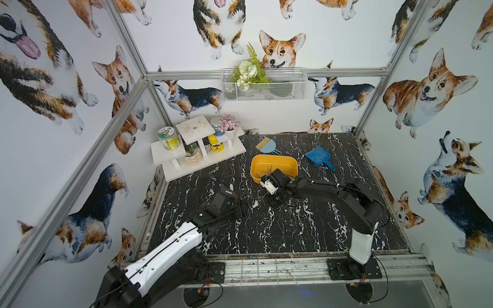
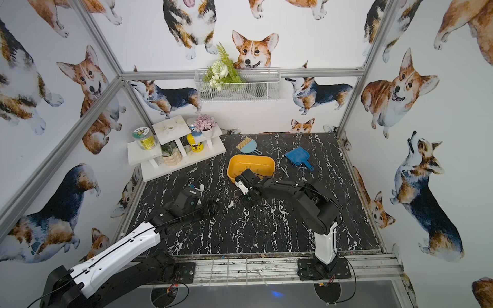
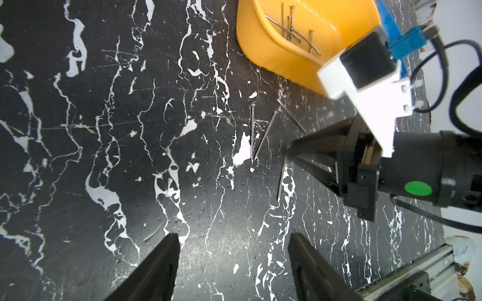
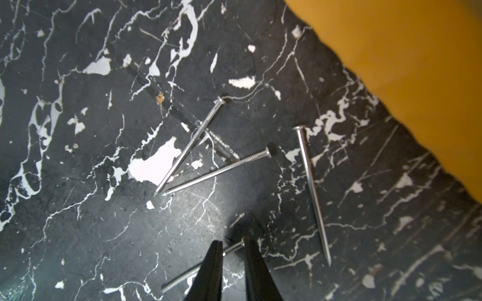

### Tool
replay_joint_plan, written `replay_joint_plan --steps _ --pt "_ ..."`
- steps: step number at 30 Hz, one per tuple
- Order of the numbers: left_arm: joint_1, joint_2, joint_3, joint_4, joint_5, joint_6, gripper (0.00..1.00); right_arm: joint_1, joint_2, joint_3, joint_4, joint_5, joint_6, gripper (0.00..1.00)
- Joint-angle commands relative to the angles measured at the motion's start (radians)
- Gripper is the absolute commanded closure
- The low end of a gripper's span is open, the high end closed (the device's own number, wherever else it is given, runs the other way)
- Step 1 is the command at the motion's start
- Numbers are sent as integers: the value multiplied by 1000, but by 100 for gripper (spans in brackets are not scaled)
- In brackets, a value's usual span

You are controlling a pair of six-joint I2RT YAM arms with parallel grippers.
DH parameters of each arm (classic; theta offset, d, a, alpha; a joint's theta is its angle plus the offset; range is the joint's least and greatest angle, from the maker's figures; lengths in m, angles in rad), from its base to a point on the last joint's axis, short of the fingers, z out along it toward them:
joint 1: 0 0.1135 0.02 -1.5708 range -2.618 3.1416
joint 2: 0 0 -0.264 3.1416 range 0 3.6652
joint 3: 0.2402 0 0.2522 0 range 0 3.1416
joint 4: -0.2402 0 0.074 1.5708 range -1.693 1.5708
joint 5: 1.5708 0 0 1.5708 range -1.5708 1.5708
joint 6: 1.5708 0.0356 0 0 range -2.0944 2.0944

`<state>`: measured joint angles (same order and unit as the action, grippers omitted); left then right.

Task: Put the nails on the desktop into the storage box
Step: Pick up the nail from the center of the board.

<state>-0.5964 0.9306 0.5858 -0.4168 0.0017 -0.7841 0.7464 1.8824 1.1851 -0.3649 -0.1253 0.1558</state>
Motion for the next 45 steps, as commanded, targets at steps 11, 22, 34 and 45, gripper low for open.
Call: replay_joint_plan --steps 11,22,34,45 --pt "1 -1 0 -5 -11 3 28 3 5 -10 33 4 12 86" --pt "1 -1 1 -2 -14 3 28 2 -25 27 3 30 56 75" --pt "2 16 21 5 -12 3 28 36 -19 79 -43 131 307 70" --pt "1 6 21 1 -13 3 28 59 21 104 -72 191 354 69"
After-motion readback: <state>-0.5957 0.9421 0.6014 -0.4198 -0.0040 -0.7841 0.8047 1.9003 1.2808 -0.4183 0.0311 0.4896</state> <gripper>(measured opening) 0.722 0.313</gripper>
